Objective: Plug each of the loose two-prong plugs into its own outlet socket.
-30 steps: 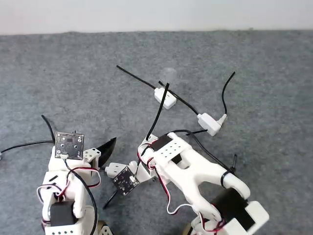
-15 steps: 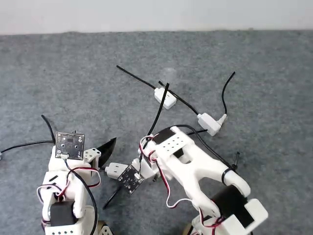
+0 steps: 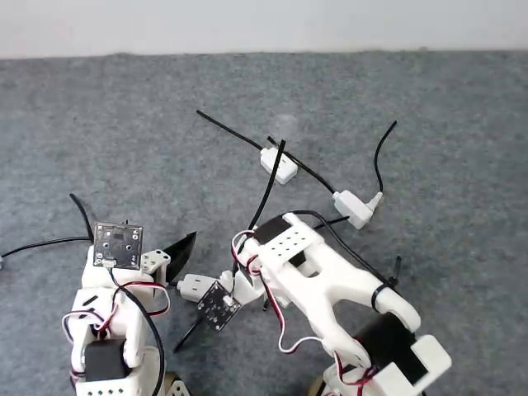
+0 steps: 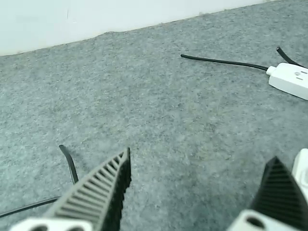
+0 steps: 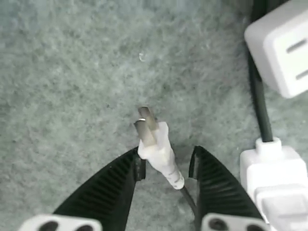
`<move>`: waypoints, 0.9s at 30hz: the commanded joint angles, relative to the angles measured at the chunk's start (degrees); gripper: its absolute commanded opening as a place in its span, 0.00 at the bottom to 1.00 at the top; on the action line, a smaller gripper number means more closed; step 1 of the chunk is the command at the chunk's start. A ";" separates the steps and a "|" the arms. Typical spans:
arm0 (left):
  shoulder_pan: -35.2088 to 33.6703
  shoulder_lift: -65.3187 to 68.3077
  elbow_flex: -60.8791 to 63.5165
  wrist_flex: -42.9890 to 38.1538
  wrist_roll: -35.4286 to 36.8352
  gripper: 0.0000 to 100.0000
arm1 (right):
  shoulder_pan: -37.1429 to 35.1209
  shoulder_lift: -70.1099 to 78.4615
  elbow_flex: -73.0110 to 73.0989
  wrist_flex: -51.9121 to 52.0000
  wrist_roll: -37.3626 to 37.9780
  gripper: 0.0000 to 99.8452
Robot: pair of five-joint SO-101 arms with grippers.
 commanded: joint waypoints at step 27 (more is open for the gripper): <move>-0.44 -0.70 -0.31 -1.58 -0.44 0.41 | -1.54 8.40 -5.54 0.66 -1.49 0.01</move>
